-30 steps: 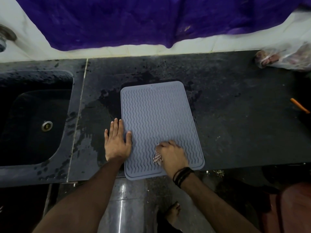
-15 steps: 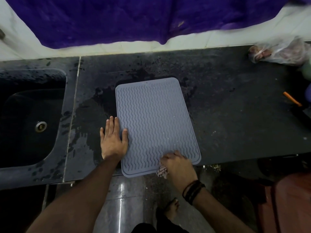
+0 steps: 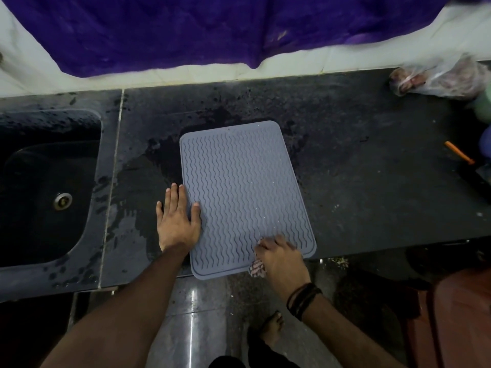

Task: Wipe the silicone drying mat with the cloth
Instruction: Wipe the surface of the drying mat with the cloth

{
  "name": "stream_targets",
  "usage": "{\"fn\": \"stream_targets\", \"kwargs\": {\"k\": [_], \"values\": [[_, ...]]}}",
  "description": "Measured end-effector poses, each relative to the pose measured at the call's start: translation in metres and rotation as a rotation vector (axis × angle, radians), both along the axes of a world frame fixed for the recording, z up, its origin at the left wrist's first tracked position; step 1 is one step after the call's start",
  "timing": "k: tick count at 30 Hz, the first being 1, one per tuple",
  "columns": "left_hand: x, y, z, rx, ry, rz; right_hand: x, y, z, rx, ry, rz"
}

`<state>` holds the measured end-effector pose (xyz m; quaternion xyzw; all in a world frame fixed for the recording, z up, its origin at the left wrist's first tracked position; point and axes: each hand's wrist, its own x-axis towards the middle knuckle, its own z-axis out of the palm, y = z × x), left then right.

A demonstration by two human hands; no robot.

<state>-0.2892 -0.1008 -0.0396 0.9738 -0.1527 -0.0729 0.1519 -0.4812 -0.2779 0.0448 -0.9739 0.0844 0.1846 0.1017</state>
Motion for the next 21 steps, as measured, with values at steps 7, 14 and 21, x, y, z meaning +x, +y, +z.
{"fn": "stream_targets", "kwargs": {"k": [7, 14, 21], "values": [[0.001, -0.001, 0.0, -0.001, -0.003, 0.0, 0.016, -0.009, 0.014, 0.041, -0.063, -0.034], [0.0, 0.001, -0.004, -0.012, -0.017, -0.003, 0.05, -0.008, 0.007, 0.008, -0.041, -0.037], [0.001, 0.002, -0.004, -0.011, -0.017, 0.0, 0.007, 0.002, 0.0, 0.035, 0.001, 0.0]]}}
